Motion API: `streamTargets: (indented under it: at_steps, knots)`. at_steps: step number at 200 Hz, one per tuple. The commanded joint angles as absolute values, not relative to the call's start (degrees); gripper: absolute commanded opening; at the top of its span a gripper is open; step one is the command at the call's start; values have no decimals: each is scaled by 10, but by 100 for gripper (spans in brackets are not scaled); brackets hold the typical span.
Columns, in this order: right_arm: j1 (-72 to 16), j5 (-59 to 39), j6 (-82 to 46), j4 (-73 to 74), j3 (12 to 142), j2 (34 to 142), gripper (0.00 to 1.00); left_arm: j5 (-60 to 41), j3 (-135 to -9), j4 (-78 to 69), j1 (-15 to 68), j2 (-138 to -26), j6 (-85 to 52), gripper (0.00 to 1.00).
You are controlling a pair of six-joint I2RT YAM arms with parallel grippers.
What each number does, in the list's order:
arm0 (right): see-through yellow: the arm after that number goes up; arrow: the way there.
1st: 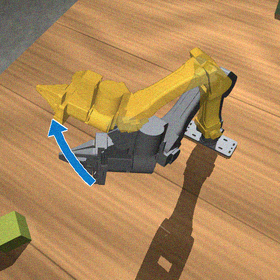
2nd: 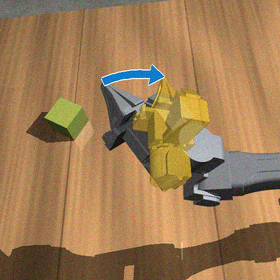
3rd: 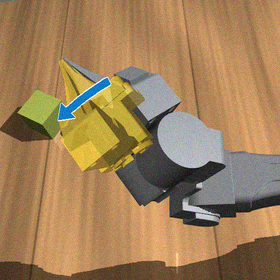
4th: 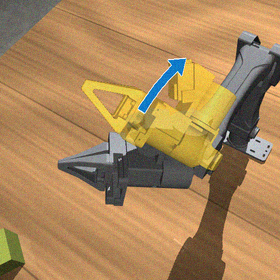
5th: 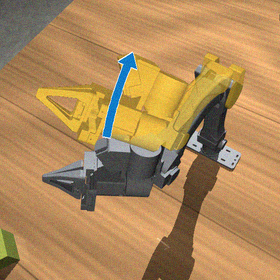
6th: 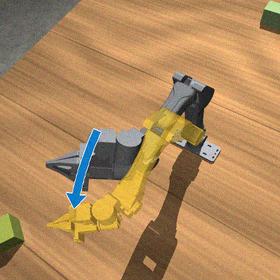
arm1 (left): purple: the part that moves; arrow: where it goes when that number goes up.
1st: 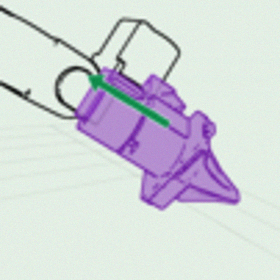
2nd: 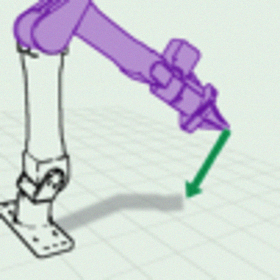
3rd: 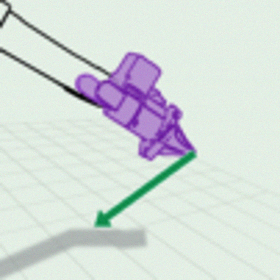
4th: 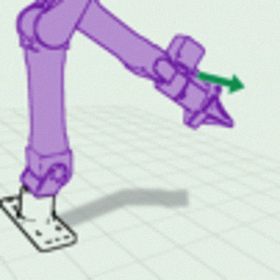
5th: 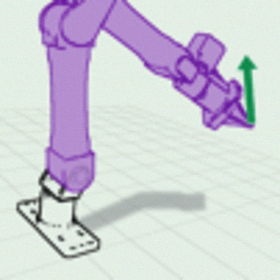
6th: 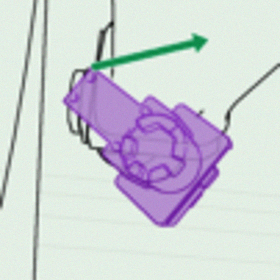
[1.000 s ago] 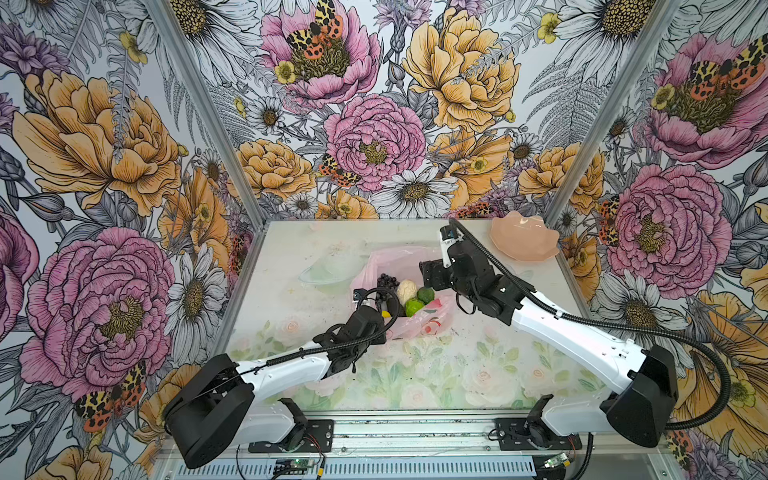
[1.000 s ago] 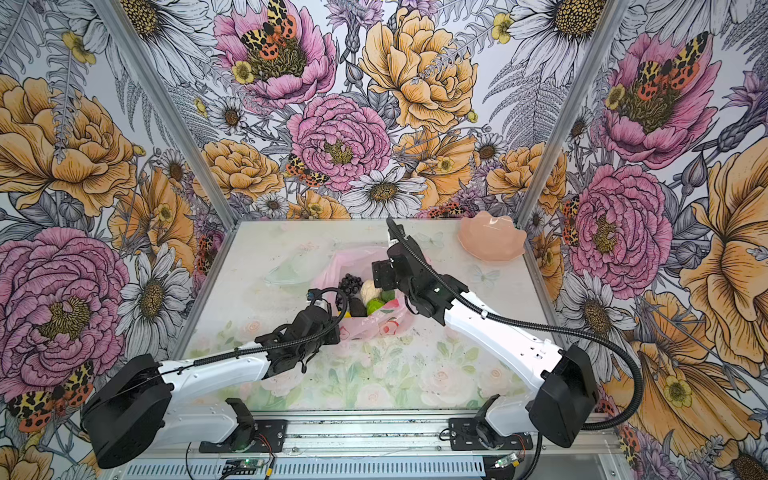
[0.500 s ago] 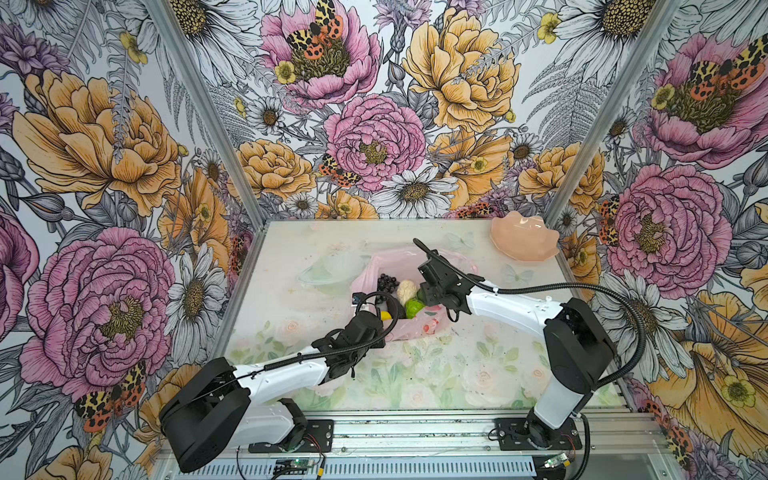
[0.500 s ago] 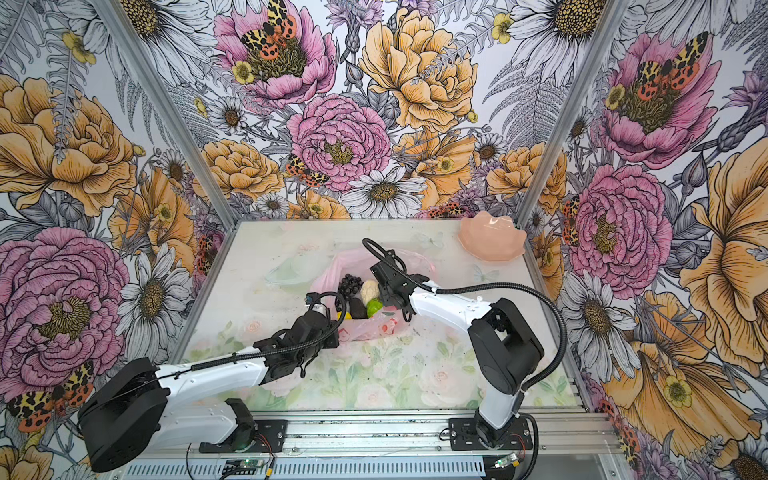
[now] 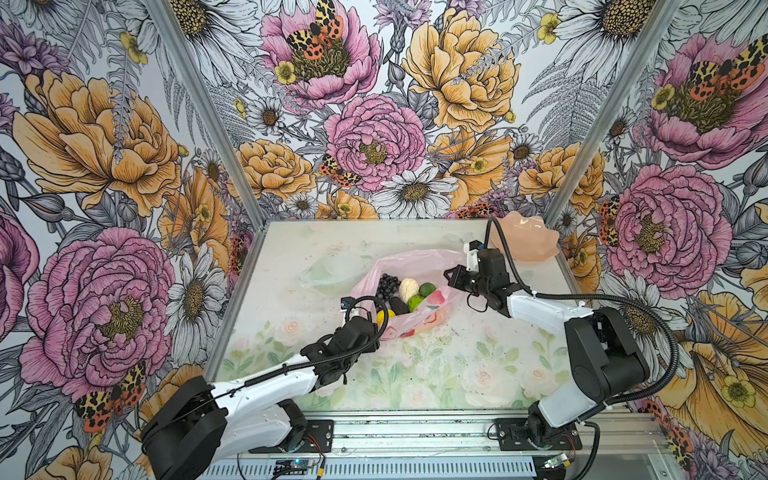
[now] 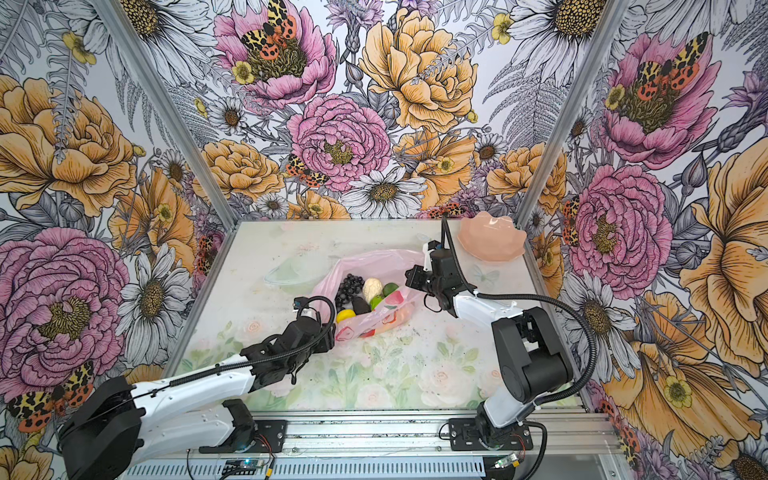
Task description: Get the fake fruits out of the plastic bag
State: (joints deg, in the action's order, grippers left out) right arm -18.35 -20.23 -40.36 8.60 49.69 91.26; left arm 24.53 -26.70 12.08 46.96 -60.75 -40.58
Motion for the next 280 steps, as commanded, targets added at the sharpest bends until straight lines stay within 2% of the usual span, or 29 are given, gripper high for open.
streamTargets:
  at_steps: [1,23,48,88,105,126,134,155,171,198,243,280]
  knots:
    - [-187,-251,-422,147,482,881,0,293,-324,245,442,-559,-388,81]
    - [-187,-246,-412,142,469,872,0,240,-382,274,398,-577,-355,88]
    - [-188,-246,-408,140,465,865,0,233,-462,298,389,-671,-313,97]
    - [-187,-269,-404,143,466,856,0,242,-565,341,353,-850,-306,97]
    - [-183,-290,-403,150,467,848,0,220,-574,324,316,-888,-313,90]
    - [-166,-315,-431,192,458,843,0,165,-571,289,266,-904,-307,65]
    - [-158,-326,-452,225,450,842,0,148,-561,273,246,-900,-307,54]
    - [-139,-343,-482,266,439,849,0,99,-510,220,182,-868,-321,15]
    - [-120,-355,-507,302,425,862,0,60,-464,189,115,-842,-346,0]
    - [-93,-358,-518,318,403,886,0,-2,-390,120,35,-795,-370,0]
    - [-127,-368,-488,290,443,931,0,-11,-435,121,96,-825,-336,0]
    - [-147,-331,-460,239,522,969,0,-4,-511,148,114,-876,-329,0]
